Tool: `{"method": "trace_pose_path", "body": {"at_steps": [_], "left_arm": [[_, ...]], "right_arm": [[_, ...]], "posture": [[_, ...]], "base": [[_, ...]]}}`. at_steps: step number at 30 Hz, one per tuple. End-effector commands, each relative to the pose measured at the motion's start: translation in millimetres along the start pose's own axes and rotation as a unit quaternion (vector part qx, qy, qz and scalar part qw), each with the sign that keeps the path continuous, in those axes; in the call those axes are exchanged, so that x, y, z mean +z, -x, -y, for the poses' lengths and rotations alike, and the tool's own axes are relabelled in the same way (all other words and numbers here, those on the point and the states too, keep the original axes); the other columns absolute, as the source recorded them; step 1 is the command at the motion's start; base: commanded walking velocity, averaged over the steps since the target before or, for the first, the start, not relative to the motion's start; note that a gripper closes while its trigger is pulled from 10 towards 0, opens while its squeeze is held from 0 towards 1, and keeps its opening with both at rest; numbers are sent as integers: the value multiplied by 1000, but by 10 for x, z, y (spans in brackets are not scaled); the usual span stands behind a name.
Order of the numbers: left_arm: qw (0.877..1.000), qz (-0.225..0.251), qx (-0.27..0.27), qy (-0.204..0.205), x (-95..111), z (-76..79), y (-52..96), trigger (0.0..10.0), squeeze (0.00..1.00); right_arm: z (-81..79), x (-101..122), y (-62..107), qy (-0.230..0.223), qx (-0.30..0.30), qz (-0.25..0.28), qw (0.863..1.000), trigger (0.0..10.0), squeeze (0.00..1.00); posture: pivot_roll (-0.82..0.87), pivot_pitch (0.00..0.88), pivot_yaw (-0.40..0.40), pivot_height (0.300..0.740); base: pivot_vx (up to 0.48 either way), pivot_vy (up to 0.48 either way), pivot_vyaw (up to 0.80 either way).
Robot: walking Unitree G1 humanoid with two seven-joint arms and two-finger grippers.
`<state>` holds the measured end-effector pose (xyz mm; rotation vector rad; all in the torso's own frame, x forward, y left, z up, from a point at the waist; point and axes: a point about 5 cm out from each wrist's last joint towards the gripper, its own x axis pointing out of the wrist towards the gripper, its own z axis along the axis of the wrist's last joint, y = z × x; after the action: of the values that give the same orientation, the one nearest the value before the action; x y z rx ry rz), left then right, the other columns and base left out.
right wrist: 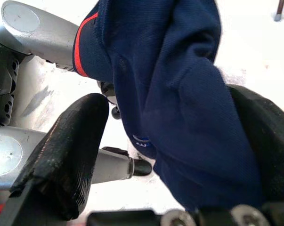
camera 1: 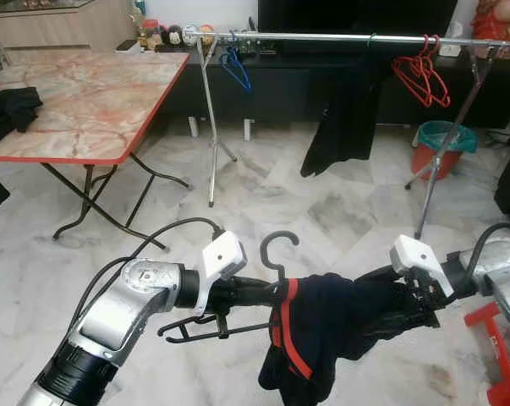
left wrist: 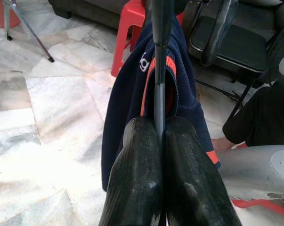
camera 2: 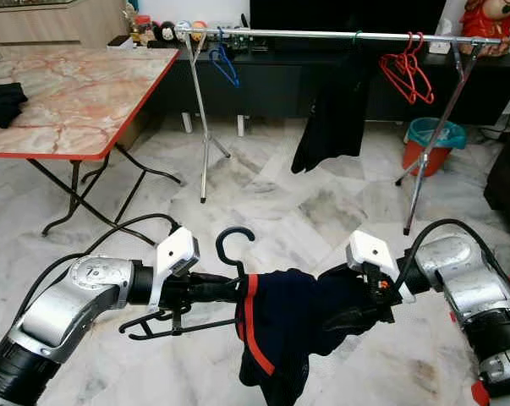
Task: Hang hanger
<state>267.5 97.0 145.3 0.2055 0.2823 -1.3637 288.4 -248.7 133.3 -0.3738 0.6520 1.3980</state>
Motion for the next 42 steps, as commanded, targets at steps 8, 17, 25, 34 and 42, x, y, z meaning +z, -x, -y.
{"method": "trace_pose_path", "body": {"at_steps": [8,17,25,34,42], "left_arm": [[1000,13,2,-22,90,13,0,10000,0],[1000,12,2,-22,88,22,-6,10000,0],[1000,10,-1,-22,80,36,-23,10000,0],[1000,13,2,-20,89,30,-38,10000,0],[1000,18,5,-19,106,25,-65,10000,0]], "right_arm": [[-8,-56,-52,14,13,-20,1000,0,0],[7,-61,-67,24,19,-32,999,0,0],[2,-71,-98,25,21,-31,999,0,0],[12,-50,-160,28,19,-18,999,0,0],[20,-6,-263,42,6,-9,999,0,0]], "posture": [[-40,0,4,740],[-38,0,0,740],[-39,0,1,740],[-38,0,-4,740],[-36,0,-5,740]], "base": [[0,0,0],[0,0,0],[0,0,0],[0,0,0],[0,0,0]]}}
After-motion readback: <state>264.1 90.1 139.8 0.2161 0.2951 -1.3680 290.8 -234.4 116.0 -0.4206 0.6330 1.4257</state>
